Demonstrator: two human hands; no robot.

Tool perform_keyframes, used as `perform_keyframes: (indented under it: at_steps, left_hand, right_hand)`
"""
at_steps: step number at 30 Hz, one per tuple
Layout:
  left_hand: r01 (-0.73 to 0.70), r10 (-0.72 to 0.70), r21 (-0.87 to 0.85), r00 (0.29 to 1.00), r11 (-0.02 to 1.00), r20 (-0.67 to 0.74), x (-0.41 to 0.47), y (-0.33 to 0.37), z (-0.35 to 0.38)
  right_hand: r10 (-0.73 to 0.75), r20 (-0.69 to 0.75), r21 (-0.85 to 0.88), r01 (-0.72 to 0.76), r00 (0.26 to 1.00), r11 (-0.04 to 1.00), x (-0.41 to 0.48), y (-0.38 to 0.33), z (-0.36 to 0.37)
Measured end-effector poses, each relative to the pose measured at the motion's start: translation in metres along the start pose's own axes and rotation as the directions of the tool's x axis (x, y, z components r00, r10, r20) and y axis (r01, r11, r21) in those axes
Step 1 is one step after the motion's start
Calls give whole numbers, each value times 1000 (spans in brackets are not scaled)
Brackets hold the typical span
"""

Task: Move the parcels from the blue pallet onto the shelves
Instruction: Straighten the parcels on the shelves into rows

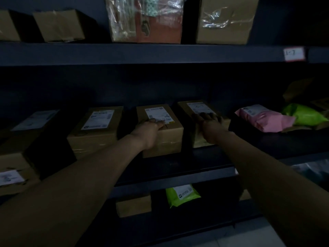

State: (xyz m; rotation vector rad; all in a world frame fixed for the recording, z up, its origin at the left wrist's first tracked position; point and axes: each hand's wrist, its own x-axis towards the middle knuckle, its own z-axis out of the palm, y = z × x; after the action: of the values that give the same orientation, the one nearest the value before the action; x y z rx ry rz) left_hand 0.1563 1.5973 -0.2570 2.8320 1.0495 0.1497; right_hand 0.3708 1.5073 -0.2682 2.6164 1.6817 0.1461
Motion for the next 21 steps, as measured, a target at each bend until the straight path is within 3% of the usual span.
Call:
perform_keyframes:
  at_steps: [6, 10, 16, 18, 21]
  left_hand:
    - [24, -24, 5, 1000, 1000, 4, 8, -1, 4]
    - [56, -59, 101, 998, 993, 26, 4, 1, 4]
    - [0, 44, 249, 984, 968, -171, -41, -13, 0]
    - [2, 52, 266, 979, 964, -198, -57, -26, -8]
    - [60, 1, 264, 975, 963, -224, -78, -48, -21]
  right_hand:
    - [5, -39, 4, -5, 999, 1000, 7, -3, 3]
    - [33, -32, 38, -32, 999, 999, 8, -3, 2]
    - [102, 14, 101, -103, 995, 990, -4, -15, -7]
    - [115, -117, 162, -96, 986, 982, -14, -29, -14]
    - [-14, -357, 178, 83, 934, 981, -29, -66, -29]
